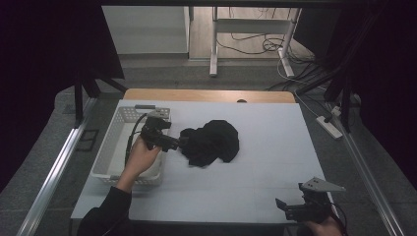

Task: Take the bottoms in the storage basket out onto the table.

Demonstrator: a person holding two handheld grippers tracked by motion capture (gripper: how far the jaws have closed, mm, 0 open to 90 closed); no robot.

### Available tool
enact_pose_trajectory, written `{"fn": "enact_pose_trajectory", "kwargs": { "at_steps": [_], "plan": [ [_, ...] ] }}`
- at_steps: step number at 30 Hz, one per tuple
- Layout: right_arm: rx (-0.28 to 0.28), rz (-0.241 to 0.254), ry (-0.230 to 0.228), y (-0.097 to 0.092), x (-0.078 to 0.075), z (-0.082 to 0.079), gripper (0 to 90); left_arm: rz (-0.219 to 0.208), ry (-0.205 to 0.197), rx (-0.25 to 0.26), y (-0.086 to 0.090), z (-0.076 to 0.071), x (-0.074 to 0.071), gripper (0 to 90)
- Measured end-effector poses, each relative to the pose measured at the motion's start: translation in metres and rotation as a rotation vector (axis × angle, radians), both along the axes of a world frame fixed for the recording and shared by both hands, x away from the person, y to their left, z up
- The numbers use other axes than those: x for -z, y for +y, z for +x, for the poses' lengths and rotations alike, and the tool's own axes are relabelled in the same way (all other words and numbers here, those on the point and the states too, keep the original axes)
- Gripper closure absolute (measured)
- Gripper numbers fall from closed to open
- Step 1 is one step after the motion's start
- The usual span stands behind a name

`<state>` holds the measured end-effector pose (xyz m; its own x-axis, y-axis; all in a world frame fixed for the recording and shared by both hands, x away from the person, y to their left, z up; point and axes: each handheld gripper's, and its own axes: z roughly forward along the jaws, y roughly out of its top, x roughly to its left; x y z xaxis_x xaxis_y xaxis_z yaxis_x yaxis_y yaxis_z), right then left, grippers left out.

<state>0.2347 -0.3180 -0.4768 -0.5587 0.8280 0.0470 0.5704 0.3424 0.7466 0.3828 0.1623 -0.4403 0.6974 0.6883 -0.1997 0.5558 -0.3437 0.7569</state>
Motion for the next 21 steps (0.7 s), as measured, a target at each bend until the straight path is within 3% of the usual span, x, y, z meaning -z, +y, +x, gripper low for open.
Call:
{"fn": "enact_pose_trajectory", "kwargs": {
  "at_steps": [21],
  "plan": [
    [0.003, 0.0, 0.001, 0.0, 0.0, 0.0, 0.0, -0.007, -0.001, -0.005, 0.012, -0.019, 0.0, 0.0]
  ]
}}
